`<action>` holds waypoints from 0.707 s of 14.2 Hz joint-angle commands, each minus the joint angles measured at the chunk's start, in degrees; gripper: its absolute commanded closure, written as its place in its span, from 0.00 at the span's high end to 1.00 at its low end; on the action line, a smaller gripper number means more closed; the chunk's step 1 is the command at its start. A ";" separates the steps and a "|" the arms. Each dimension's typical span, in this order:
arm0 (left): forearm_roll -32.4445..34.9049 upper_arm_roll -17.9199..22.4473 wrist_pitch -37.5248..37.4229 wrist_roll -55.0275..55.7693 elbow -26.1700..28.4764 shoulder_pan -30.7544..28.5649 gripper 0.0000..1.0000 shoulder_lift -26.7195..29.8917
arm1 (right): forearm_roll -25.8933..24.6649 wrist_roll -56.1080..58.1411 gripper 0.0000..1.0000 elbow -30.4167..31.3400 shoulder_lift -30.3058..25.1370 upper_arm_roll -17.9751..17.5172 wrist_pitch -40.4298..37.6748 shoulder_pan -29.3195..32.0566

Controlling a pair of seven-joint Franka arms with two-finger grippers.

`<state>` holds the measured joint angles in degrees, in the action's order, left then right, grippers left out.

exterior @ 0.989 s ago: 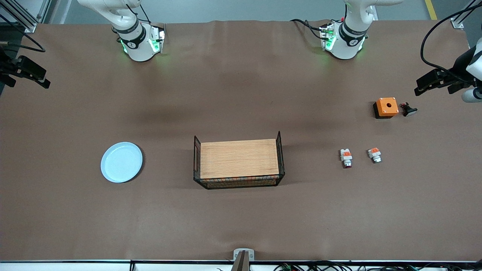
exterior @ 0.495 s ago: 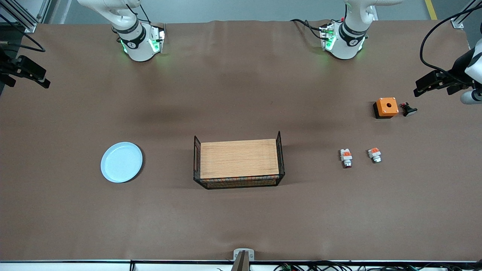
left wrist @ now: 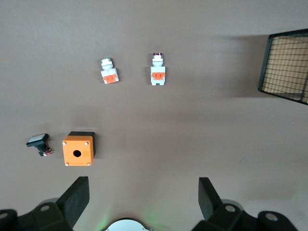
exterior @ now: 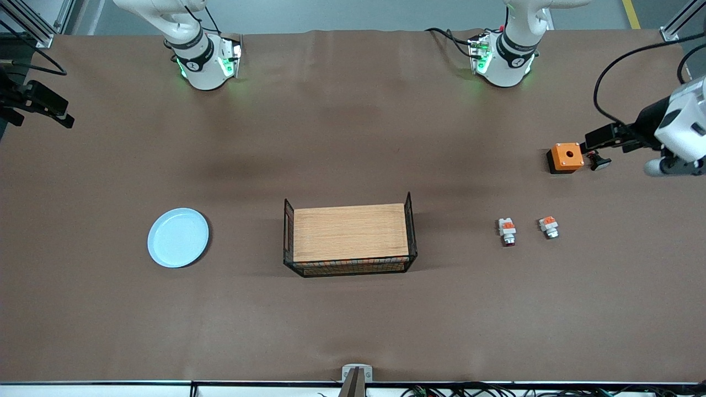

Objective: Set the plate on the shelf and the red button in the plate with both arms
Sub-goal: 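Reach the left gripper toward the red-capped button module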

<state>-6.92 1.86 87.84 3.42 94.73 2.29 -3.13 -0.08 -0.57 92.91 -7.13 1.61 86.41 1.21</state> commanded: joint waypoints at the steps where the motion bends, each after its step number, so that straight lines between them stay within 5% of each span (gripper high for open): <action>1: -1.08 -0.10 2.49 1.41 0.44 0.35 1.00 -3.46 | -1.06 -0.66 1.00 0.52 -1.30 -0.29 -0.02 0.19; 7: -0.91 -3.08 20.05 4.66 14.50 1.40 1.00 -4.52 | -1.06 -0.57 1.00 -0.36 -0.87 -0.29 -0.54 0.02; 10: -0.64 -3.35 26.04 5.11 15.57 1.93 1.00 -9.25 | -1.15 -0.57 1.00 -0.62 0.01 -0.38 -0.28 -0.16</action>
<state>-7.04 -1.70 110.52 8.08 109.70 3.68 -10.21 -0.08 -0.59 92.67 -7.21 1.52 86.43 1.21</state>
